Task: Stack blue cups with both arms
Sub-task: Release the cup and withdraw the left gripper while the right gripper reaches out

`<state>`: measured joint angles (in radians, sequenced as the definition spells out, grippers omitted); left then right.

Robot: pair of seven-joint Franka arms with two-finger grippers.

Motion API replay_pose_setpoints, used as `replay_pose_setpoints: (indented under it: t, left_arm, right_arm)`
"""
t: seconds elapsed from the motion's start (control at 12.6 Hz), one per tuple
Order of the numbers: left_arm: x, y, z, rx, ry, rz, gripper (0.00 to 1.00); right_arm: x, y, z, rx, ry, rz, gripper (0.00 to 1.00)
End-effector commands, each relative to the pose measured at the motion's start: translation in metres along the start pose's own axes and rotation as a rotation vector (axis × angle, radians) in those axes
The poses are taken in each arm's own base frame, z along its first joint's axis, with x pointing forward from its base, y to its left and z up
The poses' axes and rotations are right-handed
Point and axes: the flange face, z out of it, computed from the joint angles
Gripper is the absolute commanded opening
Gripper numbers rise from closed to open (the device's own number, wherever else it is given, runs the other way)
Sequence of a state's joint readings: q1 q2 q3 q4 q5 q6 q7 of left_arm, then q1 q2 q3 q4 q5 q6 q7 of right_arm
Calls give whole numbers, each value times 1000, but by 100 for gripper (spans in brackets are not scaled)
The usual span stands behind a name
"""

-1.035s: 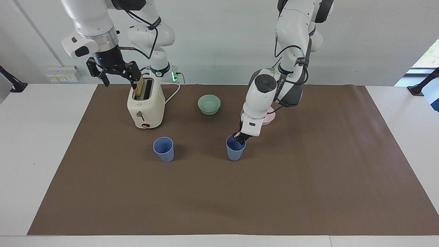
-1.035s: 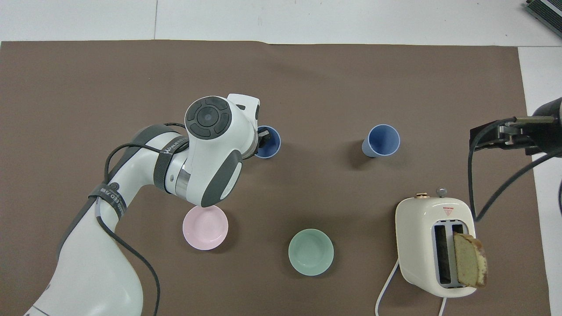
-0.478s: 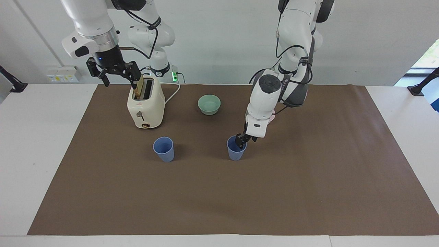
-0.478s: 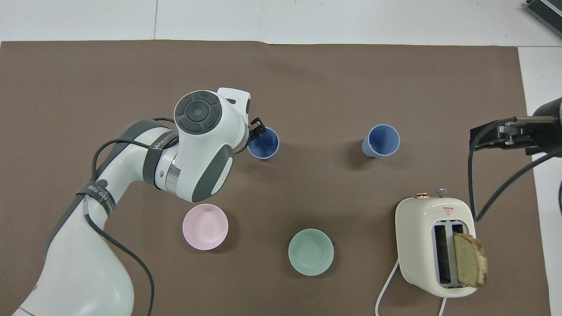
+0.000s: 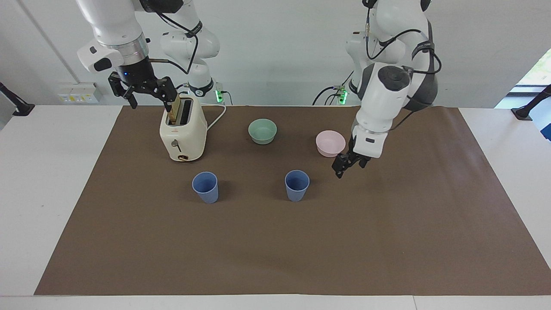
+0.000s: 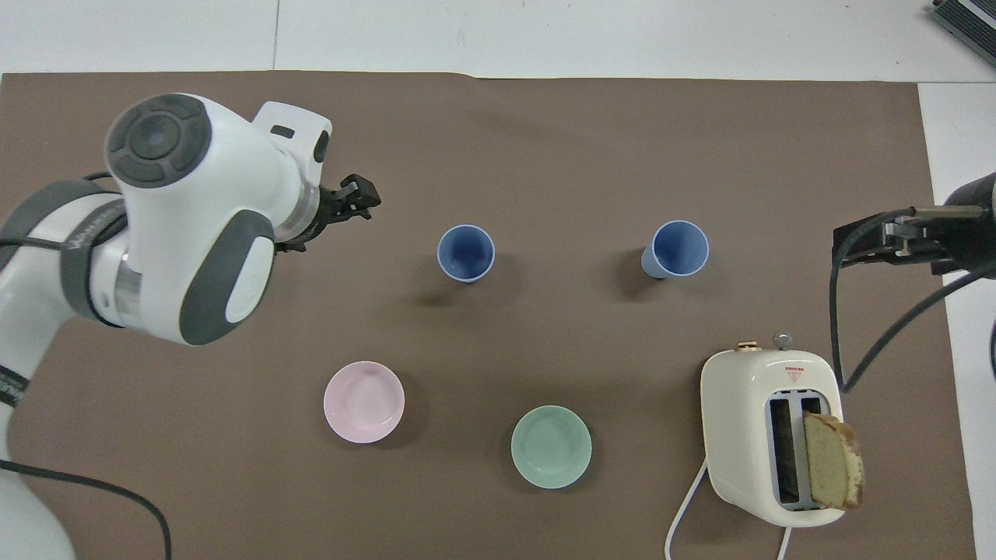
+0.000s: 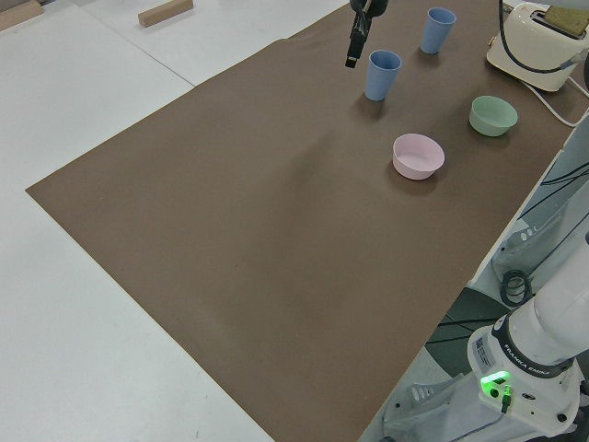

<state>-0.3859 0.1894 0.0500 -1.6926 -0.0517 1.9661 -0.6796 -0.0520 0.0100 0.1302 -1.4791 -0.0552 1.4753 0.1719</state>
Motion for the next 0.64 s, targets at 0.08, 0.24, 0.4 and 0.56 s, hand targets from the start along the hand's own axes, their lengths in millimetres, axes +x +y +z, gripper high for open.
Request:
replay_pose_setpoints:
  t: [0.08,0.24,0.4,0.56]
  left_arm:
    - [9,-66,-20,38,-37,120,100]
    - [20,-102,-26,35,-40,193,100]
    - [26,-127,-34,40,-62,275,100]
    - [33,-156,-44,40,-81,384,100]
  right_arm:
    - [1,3,-1,26,35,-4,100]
    - [2,3,-1,23,36,-2,100]
    - [7,1,1,24,55,-5,100]
    - [26,-7,21,32,65,-11,100]
